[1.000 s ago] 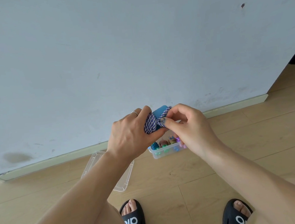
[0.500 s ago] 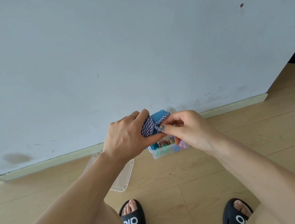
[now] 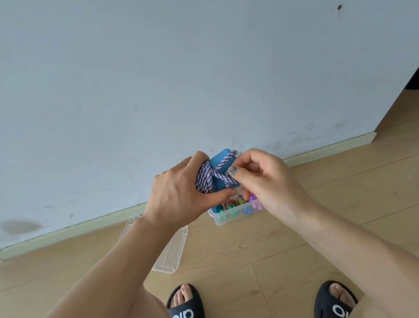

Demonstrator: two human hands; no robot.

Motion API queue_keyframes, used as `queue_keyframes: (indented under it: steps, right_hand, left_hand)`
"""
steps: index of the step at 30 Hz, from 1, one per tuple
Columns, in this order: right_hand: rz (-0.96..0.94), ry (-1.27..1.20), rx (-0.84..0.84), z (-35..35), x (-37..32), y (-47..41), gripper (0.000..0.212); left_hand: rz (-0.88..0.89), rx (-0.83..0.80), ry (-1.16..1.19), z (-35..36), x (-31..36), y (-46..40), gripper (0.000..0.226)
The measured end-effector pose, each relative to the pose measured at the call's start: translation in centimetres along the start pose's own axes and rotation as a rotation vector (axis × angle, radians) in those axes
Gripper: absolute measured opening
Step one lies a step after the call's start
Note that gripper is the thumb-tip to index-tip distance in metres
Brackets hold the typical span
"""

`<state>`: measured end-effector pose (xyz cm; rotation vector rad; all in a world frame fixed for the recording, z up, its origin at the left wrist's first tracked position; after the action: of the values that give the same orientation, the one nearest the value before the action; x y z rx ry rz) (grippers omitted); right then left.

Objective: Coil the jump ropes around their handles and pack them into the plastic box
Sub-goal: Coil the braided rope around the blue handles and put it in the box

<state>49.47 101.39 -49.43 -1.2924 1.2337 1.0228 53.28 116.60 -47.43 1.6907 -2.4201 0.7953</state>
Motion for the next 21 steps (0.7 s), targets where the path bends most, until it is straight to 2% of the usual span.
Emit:
queue_keyframes:
  steps: [5,8,10,14,17,21]
  right_hand:
    - [0.066,-0.116,0.073,0.1,0.6,-0.1,0.005]
    - [-0.09,0.127,-0.068,0.5,-0.8,-0.5,0.006]
    - [-0.105,0.217,-0.173,0.8,-1.3,-0.6,0.009]
    - [-0.02,0.101,-0.222,0.8,-1.6,-0.8,0.011]
    - [0.004,0.0,-0.138,0.3,-1.6,-1.0,0.009]
    - [0.139,-0.307,-0.004,0.1,-0.1,-0.9,0.011]
  left_hand:
    - [-0.073,-0.04,0.105,0.4,-0.4,-0.2,0.057]
    - [-0.089,-0.05,0.134,0.5,-0.7,-0.5,0.054]
    - [-0.095,-0.087,0.181,0.7,-1.0,-0.6,0.053]
    - [-0.097,-0.228,0.389,1.7,-1.3,-0.7,0.049]
    - [-0.089,-0.228,0.464,1.8,-1.3,-0.9,0.047]
    - [-0.097,-0.22,0.515,2.1,-1.3,-1.1,0.047]
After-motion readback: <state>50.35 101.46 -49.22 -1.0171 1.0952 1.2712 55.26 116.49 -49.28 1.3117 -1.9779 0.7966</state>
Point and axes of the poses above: each hand's wrist, its own y-axis away from the middle knuckle, its own z-axis out of the palm, x = y × z, the point moved 9 cm from there along -y, towards the middle knuckle, and after that the axes turned 8 degrees about -z, right-handed, at the moved point
